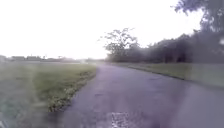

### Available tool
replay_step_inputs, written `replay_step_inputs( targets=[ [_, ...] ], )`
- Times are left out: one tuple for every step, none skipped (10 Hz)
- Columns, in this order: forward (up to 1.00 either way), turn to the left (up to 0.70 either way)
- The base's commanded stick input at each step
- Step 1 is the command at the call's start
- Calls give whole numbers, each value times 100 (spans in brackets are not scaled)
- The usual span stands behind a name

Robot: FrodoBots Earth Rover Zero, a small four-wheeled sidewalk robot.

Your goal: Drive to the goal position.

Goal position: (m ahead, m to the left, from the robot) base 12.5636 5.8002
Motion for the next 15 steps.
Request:
replay_step_inputs(
  targets=[
    [70, 0],
    [70, 0],
    [70, 0],
    [70, 0],
    [70, 0],
    [70, 0],
    [70, 0],
    [70, -5],
    [70, -10],
    [70, -14],
    [70, -14],
    [70, -14],
    [70, -14],
    [70, -14],
    [70, -2]
  ],
)
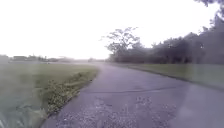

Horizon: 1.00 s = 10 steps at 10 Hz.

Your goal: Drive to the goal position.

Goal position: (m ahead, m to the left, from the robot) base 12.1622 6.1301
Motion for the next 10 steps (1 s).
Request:
replay_step_inputs(
  targets=[
    [70, -1],
    [70, 0],
    [70, 0],
    [70, 0],
    [70, 0],
    [70, 0],
    [70, 0],
    [70, 0],
    [70, 0],
    [70, 0]
  ],
)
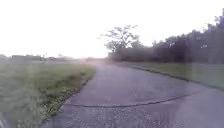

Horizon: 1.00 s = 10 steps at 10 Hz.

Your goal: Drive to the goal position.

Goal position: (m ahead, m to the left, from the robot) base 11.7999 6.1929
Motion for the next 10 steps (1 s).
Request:
replay_step_inputs(
  targets=[
    [70, 0],
    [70, 0],
    [70, 0],
    [70, -14],
    [70, -14],
    [70, -14],
    [70, -14],
    [70, -14],
    [70, -14],
    [70, -14]
  ],
)
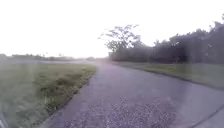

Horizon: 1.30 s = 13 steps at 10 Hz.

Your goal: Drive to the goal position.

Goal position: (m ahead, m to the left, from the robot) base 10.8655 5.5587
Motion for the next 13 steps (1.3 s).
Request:
replay_step_inputs(
  targets=[
    [70, 0],
    [70, 0],
    [70, 0],
    [70, 0],
    [70, 0],
    [70, 0],
    [70, 0],
    [70, 0],
    [70, 0],
    [70, 0],
    [70, 0],
    [70, 0],
    [70, 0]
  ],
)
